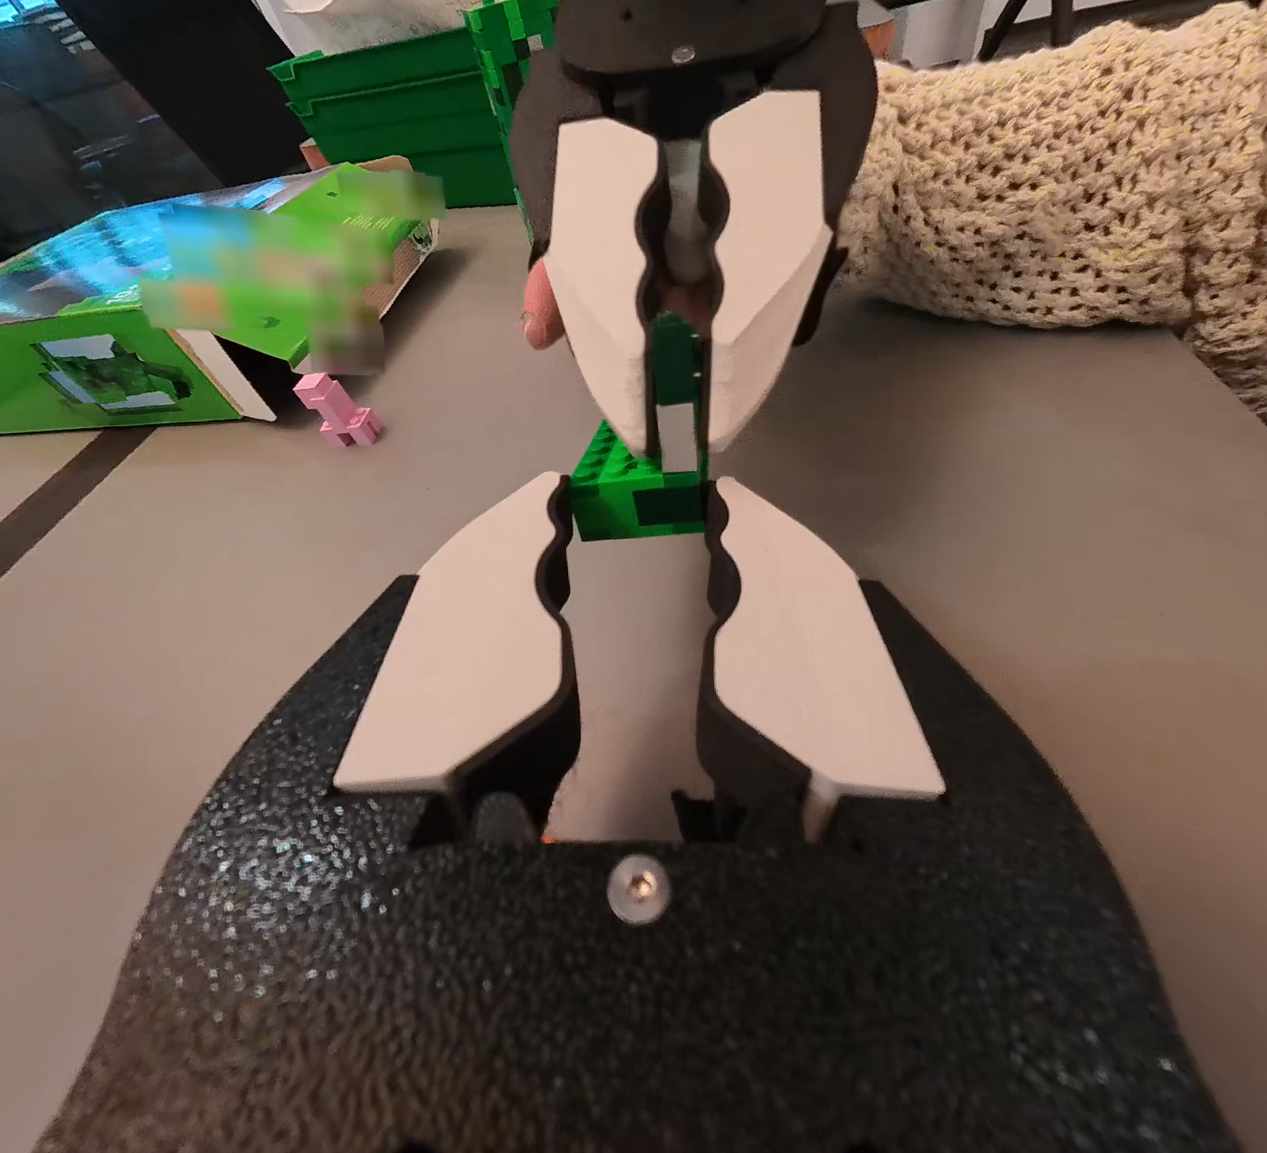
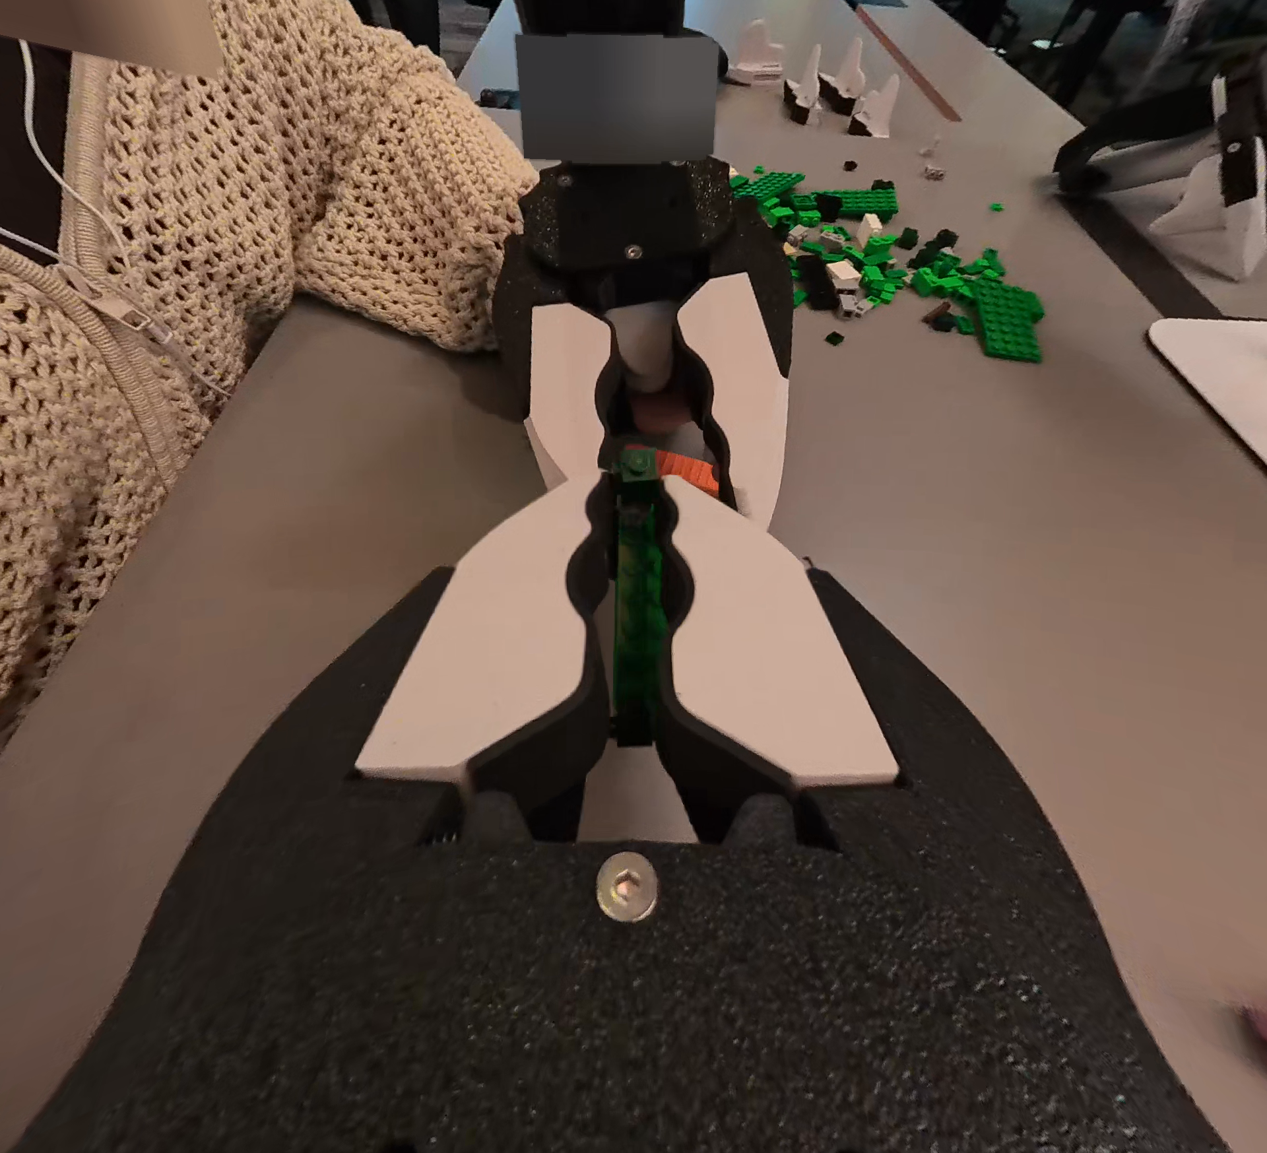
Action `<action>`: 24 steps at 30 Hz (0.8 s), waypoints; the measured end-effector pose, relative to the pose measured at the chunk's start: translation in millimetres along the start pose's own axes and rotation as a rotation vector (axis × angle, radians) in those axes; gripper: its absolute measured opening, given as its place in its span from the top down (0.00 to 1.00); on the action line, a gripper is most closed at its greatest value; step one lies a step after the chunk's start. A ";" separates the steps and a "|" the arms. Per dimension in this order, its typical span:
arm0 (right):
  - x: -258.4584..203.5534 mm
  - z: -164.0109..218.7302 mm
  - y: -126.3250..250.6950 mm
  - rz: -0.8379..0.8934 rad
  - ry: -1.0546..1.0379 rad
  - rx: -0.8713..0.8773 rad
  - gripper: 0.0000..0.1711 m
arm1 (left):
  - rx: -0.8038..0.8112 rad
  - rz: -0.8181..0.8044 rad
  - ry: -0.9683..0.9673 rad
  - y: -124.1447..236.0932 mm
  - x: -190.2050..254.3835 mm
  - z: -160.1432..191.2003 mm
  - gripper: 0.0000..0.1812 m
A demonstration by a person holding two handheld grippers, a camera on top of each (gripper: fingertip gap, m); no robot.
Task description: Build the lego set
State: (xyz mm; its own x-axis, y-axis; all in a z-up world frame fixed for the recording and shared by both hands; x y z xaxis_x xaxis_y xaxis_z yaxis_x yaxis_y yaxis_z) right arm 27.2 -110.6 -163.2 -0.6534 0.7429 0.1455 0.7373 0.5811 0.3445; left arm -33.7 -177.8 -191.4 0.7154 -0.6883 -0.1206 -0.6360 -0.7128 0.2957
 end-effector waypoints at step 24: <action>3.6 -9.2 8.5 0.085 0.009 0.104 0.94 | 0.004 -0.013 0.037 1.5 -2.3 0.3 0.80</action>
State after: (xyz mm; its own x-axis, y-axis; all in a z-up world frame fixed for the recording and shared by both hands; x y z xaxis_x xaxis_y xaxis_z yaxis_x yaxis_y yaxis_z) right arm 29.5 -106.0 -151.2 -0.5889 0.7883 0.1785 0.8037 0.5479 0.2321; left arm -36.3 -177.4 -191.0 0.7338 -0.6735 -0.0893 -0.6277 -0.7224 0.2902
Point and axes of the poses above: each gripper's, where its closed fingertips meet, y back along the fingers, z out of its underside, x = y × z across the jaws, the point moved 6 cm from there along y, back along the fingers, and after that the axes turned 13 degrees about z, right-handed, at the moved point
